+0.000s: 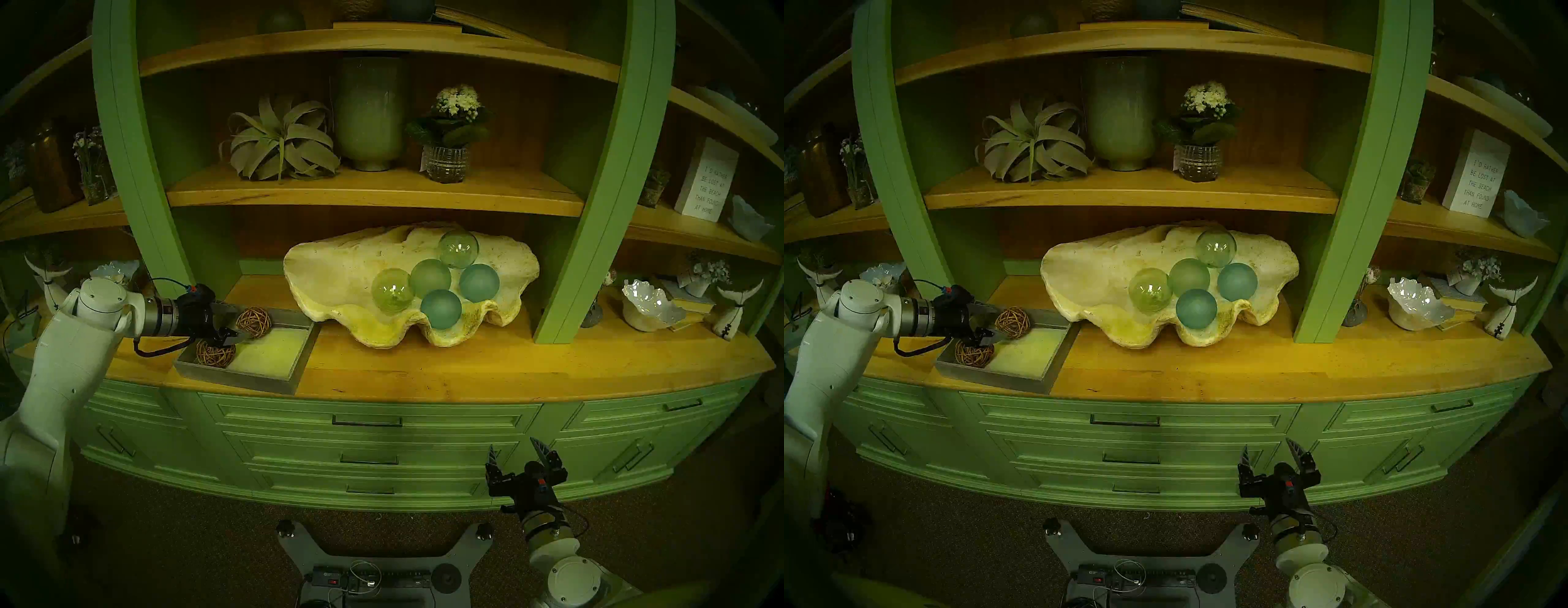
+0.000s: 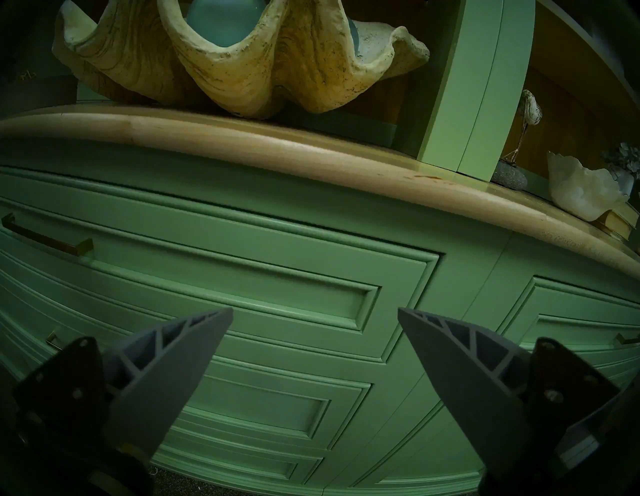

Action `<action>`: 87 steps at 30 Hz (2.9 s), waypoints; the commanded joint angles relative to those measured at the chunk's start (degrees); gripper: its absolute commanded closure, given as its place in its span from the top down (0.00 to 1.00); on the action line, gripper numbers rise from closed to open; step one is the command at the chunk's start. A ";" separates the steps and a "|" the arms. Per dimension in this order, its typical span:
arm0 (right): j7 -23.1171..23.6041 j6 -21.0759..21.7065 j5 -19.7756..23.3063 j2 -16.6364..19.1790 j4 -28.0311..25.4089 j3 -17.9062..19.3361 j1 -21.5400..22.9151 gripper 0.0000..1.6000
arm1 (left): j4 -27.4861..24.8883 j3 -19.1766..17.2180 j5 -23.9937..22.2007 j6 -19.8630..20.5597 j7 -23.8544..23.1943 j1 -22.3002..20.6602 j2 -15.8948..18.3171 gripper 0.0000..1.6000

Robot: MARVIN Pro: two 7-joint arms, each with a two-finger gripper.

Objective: Put wooden balls into bowl

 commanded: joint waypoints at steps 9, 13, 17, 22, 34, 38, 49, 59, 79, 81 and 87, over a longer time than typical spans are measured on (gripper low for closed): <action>-0.05 -0.31 -0.06 0.06 -1.64 0.17 0.20 1.00 | 3.34 0.87 0.33 -1.33 -4.12 -8.20 -3.07 1.00; -0.05 -0.28 -0.05 0.07 -1.70 0.18 0.16 1.00 | 5.77 1.41 0.45 -1.39 -6.12 -9.18 -3.53 1.00; -0.05 -0.25 -0.04 0.08 -1.74 0.19 0.14 1.00 | 9.47 2.29 1.20 -2.50 -7.52 -10.73 -4.28 1.00; -0.05 -0.24 -0.03 0.09 -1.76 0.20 0.12 1.00 | 14.02 3.66 2.25 -4.19 -8.42 -12.96 -5.23 1.00; -0.05 -0.24 -0.03 0.09 -1.76 0.19 0.13 1.00 | 20.59 5.89 3.13 -8.72 -11.18 -17.61 -8.27 1.00; -0.05 -0.20 -0.02 0.11 -1.82 0.21 0.09 1.00 | 22.60 6.53 3.48 -10.22 -12.24 -18.76 -8.97 0.02; -0.05 -0.24 -0.03 0.09 -1.76 0.19 0.13 1.00 | 19.15 4.93 1.27 -11.40 -16.12 -17.73 -7.41 0.00; -0.03 -0.36 -0.07 0.01 -1.37 0.11 0.35 1.00 | 9.81 1.81 -0.58 -12.64 -20.49 -17.98 -3.14 0.00; -0.05 -0.31 -0.06 0.06 -1.64 0.17 0.20 1.00 | -6.29 -6.28 -6.00 -4.60 -20.08 -8.62 -0.32 0.00; -0.05 -0.31 -0.06 0.06 -1.64 0.17 0.20 1.00 | -8.42 -7.04 -5.90 -4.05 -18.07 -7.24 -0.63 0.00; -0.05 -0.32 -0.06 0.06 -1.60 0.16 0.22 1.00 | -12.91 -9.30 -7.08 -2.37 -13.20 -5.11 -2.80 0.00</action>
